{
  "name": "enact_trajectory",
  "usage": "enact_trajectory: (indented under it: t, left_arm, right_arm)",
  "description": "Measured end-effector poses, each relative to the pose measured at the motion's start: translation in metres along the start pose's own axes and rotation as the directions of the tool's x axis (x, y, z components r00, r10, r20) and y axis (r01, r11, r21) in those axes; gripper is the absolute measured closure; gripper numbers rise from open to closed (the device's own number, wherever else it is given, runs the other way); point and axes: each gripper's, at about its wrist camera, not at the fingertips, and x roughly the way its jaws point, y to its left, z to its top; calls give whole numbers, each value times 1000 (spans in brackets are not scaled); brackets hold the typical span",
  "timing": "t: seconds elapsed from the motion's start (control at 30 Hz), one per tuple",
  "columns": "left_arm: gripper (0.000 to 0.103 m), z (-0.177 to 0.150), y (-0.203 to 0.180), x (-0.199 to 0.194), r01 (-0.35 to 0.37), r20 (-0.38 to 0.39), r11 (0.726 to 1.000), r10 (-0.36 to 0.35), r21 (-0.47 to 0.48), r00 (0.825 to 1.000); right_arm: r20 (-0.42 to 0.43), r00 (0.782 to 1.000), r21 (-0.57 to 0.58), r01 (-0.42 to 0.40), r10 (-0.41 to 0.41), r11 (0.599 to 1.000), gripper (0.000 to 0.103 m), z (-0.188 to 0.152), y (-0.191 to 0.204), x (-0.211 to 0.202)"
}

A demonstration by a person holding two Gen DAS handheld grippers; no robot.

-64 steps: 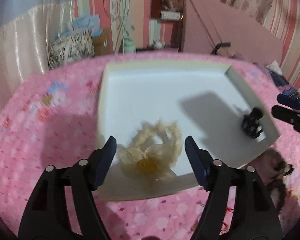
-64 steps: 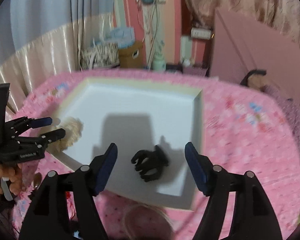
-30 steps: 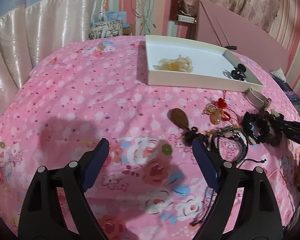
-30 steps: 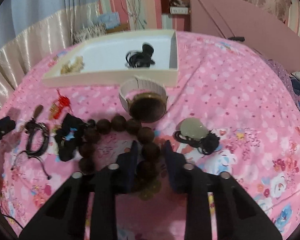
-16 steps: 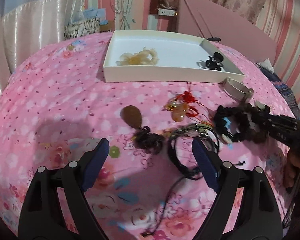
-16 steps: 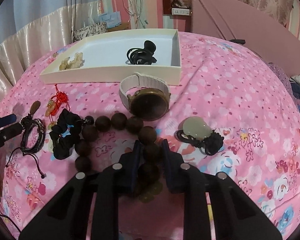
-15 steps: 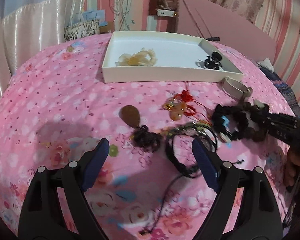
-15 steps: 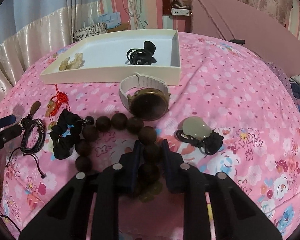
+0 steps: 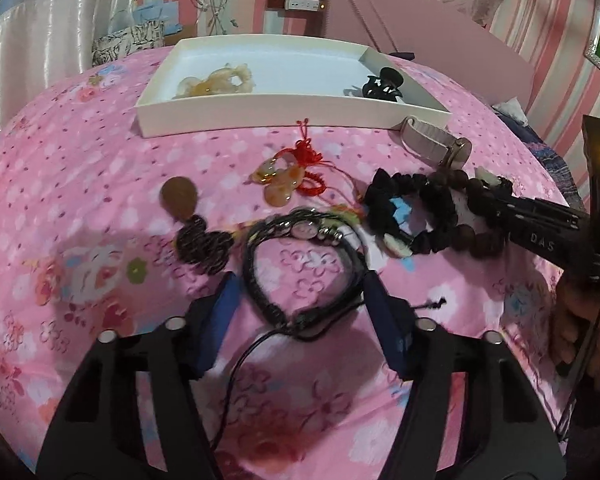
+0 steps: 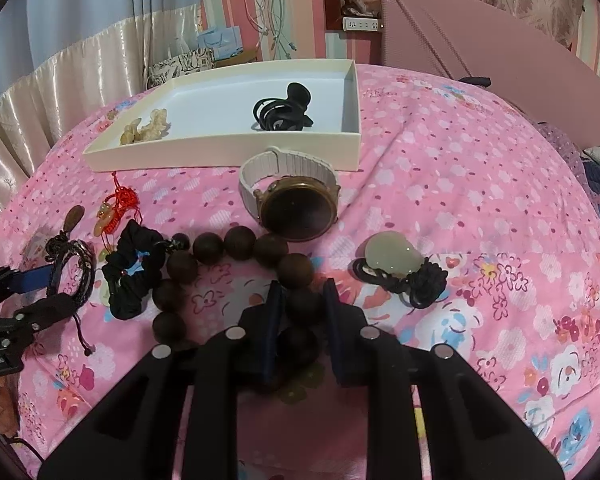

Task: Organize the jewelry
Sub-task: 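Grasp the wooden bead bracelet with the right gripper while the left grasps the braided bracelet, then carry the braided bracelet into the tray with the left gripper while the right brings the beads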

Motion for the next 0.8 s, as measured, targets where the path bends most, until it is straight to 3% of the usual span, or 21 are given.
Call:
enact_trajectory:
  t: [0.13,0.27,0.5,0.8]
  left_arm:
    - [75,3,3,1,21,27,999,-21,-31,999]
    - [86,2,13,2,65,47,995,-62,-76,997]
    - [88,5,2,-19,52,99,998,-49,-25,994]
    - [88,27,3,-52,59,158,998,-59,4,986]
  right_arm:
    - [0,1000,2,-3,3,1000,81,0,-1,1]
    - [3,1000,5,-8,8,1000,82,0,-3,1]
    - [38,996,53,-87,85,995,84,-4,-14,-13]
    - [136,985,46,-118,111,992,84,4,-11,-57]
